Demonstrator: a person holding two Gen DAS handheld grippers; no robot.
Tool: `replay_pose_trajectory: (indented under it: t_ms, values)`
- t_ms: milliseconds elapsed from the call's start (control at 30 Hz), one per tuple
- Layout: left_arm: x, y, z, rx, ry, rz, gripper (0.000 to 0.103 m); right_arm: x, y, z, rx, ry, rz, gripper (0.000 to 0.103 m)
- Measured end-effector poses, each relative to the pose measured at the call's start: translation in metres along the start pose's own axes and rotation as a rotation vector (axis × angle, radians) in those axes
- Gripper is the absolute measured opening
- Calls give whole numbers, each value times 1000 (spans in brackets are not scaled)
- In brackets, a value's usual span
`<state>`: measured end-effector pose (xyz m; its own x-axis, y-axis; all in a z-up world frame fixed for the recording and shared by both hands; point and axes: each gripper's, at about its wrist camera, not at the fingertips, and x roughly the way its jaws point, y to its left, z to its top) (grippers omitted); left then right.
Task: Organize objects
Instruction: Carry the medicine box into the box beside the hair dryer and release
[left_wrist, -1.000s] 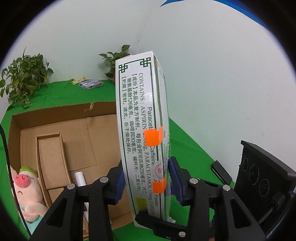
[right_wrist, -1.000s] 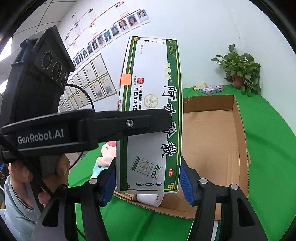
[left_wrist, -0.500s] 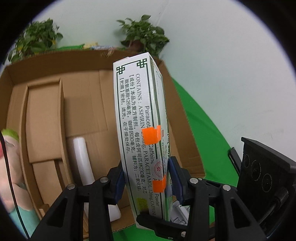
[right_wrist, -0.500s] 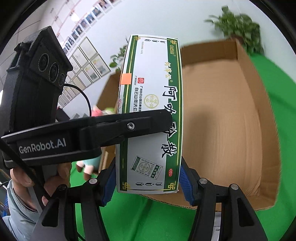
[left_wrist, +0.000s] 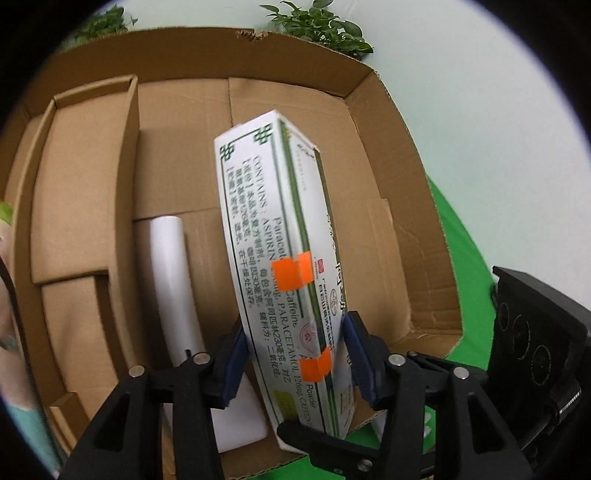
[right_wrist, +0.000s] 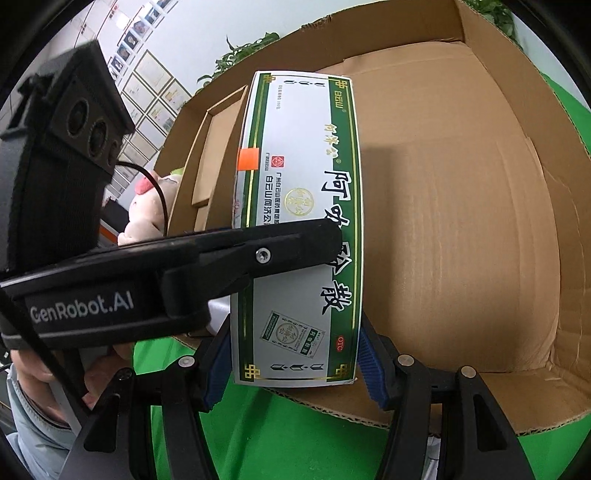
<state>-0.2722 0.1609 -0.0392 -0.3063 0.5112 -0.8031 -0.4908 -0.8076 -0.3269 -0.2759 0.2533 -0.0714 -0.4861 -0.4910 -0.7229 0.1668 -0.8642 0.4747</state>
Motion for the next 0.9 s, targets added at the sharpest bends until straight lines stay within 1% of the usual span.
replay_pose_trajectory:
  t_ms: [133, 167, 233, 300, 367, 400, 433, 533, 633, 733, 900]
  values:
    - [-5, 3, 8, 4, -12, 39, 51, 3, 3, 4, -3, 9, -32, 57]
    - [-12, -6, 0, 10, -19, 56, 51, 5, 4, 5, -6, 13, -40, 57]
    - [-13, 2, 2, 9, -28, 80, 49, 8, 6, 5, -8, 23, -65, 57]
    - [-26, 11, 0, -2, -57, 123, 48, 13, 7, 6, -8, 40, -101, 57]
    - [-35, 16, -2, -6, -85, 136, 48, 17, 12, -3, -14, 60, -157, 58]
    - [-42, 17, -5, -5, -103, 136, 48, 17, 14, -3, -14, 65, -166, 58]
    - [-46, 17, -7, -2, -115, 141, 48, 23, 9, 5, -13, 71, -180, 58]
    - [-55, 19, -17, 18, -135, 178, 48, 29, 7, 2, -3, 89, -205, 60]
    - [-60, 29, -24, -8, -147, 185, 48, 32, 9, 4, 4, 98, -216, 62]
    - [-62, 36, -31, -30, -152, 194, 48, 30, 11, 6, 16, 102, -194, 68]
    - [-64, 45, -45, -46, -151, 205, 48, 19, 15, 12, 13, 71, -191, 69]
